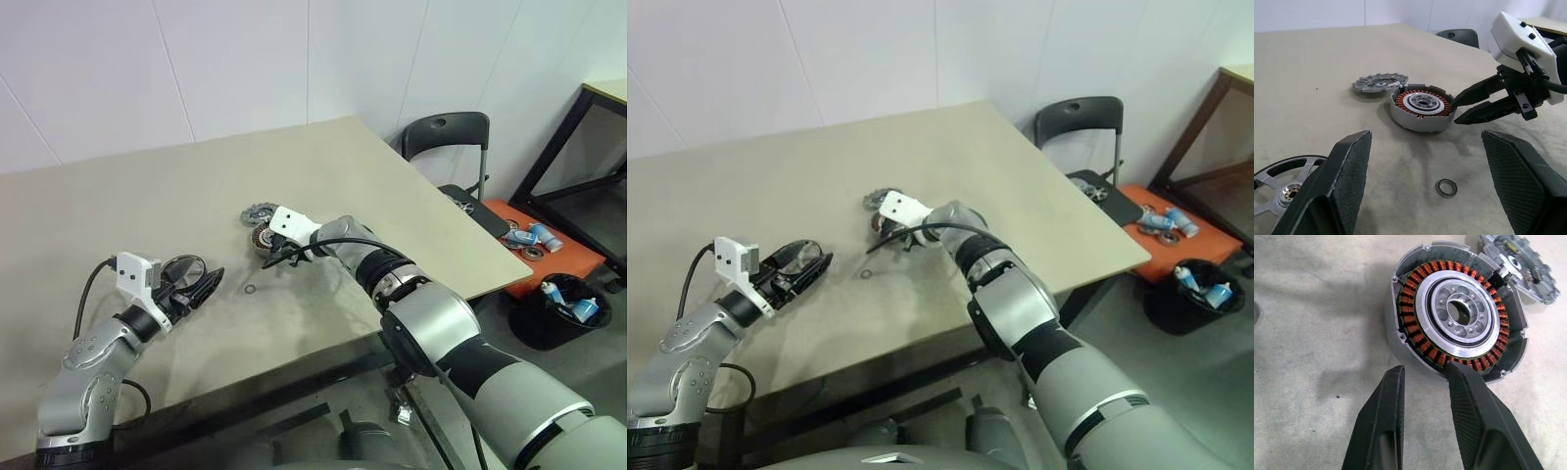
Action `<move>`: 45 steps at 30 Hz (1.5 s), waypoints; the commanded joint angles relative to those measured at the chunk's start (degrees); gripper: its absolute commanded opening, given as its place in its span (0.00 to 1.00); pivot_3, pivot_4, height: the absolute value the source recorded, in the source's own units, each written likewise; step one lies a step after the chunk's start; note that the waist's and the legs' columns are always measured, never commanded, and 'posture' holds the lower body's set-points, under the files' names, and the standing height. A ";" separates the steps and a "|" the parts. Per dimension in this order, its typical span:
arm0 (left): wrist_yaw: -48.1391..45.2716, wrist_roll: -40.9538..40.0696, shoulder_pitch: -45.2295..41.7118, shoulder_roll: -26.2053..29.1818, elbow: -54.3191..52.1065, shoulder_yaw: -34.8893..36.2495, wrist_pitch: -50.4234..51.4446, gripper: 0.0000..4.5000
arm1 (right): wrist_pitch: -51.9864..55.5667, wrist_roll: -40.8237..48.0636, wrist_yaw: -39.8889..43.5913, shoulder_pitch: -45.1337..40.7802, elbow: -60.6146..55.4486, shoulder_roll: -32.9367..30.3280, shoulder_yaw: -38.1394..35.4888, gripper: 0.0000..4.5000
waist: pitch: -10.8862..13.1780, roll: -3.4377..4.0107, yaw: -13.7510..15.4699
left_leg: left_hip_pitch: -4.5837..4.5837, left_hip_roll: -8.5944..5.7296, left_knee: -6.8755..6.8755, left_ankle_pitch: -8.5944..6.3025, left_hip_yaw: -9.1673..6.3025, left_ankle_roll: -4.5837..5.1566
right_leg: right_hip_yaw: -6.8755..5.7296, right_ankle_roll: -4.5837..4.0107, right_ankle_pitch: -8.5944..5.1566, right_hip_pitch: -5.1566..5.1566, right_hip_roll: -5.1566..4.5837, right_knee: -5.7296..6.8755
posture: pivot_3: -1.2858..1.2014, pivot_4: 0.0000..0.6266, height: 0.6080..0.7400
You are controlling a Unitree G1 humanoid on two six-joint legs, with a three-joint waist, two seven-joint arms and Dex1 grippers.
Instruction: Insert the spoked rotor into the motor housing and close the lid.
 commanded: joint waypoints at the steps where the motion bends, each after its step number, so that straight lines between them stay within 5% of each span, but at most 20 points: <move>1: 0.26 -0.16 -0.46 0.46 -1.43 0.89 -0.33 0.85 | 0.32 -0.02 1.20 -0.79 -0.82 1.00 0.06 0.30 | 0.00 0.00 -0.02 | 0.00 0.00 0.00 0.00 0.00 0.00 | 0.00 0.00 0.00 0.00 0.00 0.00 | 0.52 0.00 1.00; 11: 1.22 0.17 -1.29 -0.28 -0.59 0.30 -0.81 0.85 | 0.44 -0.17 1.39 0.24 -0.91 1.27 0.16 0.30 | 0.00 0.00 -0.03 | 0.01 0.01 -0.01 0.00 0.00 0.00 | 0.00 0.00 0.00 0.00 0.01 0.00 | 0.52 0.00 1.00; 17: 1.27 0.44 -1.47 -0.45 -0.12 0.18 -0.93 0.85 | 1.10 0.16 0.16 0.54 -1.07 1.63 -0.23 0.01 | 0.01 0.01 -0.04 | 0.01 0.01 -0.01 0.00 0.00 0.00 | 0.00 0.00 0.00 -0.01 0.01 0.00 | 0.52 0.00 1.00; 31: 1.94 0.82 -2.43 -1.03 1.05 -0.07 -0.98 0.85 | 2.96 1.04 4.02 -0.07 -1.57 0.36 -0.83 0.01 | -0.01 -0.01 0.02 | 0.00 0.00 -0.05 0.00 -0.03 0.00 | -0.03 0.00 0.00 0.01 -0.01 -0.06 | 0.52 0.00 1.00; 37: 1.72 0.99 -2.45 -1.39 0.87 -0.29 -1.04 0.85 | 4.29 2.22 23.30 0.01 -5.98 -2.53 0.77 0.01 | 0.00 0.00 -0.02 | -0.02 -0.02 -0.06 -0.01 -0.03 0.00 | -0.04 0.01 0.01 0.03 0.00 -0.13 | 0.52 0.00 1.00; 45: 1.17 1.28 -2.91 -1.69 1.84 -0.85 -1.08 0.85 | 20.19 3.53 39.41 15.37 -43.41 -17.62 5.32 0.01 | 0.00 0.01 1.40 | -0.31 -0.09 -0.02 -0.02 -0.14 0.00 | -0.18 0.03 0.01 -0.11 -0.02 -0.22 | 0.52 0.00 1.00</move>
